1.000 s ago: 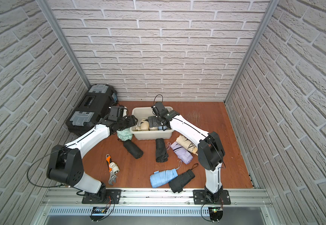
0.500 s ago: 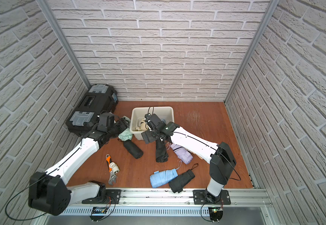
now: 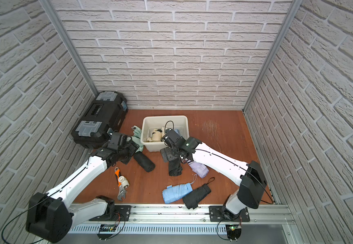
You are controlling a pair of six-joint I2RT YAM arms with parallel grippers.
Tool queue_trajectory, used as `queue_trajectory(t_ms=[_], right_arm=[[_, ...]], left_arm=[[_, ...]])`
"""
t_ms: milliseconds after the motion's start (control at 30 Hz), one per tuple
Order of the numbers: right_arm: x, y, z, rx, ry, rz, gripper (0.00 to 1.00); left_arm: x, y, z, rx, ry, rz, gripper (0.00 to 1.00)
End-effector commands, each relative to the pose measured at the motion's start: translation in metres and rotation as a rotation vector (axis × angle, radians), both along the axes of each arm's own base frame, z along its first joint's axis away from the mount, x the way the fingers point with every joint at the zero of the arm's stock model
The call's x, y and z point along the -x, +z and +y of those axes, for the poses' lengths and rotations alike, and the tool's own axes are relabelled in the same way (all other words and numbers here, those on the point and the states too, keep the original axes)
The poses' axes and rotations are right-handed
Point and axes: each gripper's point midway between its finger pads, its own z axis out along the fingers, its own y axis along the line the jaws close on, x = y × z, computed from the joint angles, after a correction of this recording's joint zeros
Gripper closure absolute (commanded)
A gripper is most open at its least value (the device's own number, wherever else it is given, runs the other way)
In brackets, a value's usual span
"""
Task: Put the umbrella into the storage box
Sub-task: Pick up the umbrella from the center of the board.
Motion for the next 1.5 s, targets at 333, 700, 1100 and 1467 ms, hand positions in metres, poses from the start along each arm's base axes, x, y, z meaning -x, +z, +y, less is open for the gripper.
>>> queue_trajectory(t_ms=[333,700,1100,1467], right_arm=[[0.019,0.003,-0.022,-0.061,-0.034,-0.046,0.03],[0.020,-0.001,-0.020,-0.112,0.011,-0.110,0.03],[0.021,-0.009,-0.013,-0.144,0.017,-0.089,0.04],[0.023,-0.010,-0.025,-0.136,-0.025,-0.105,0.04]], left_arm=[[0.012,-0.026,-0.008,0.033,-0.070,-0.062,0.14],[0.011,-0.022,-0.034,0.057,-0.167,-0.122,0.14],[0.040,-0.056,-0.016,0.022,-0.060,-0.028,0.11],[0.021,-0.069,-0.032,0.074,-0.060,-0.033,0.19]])
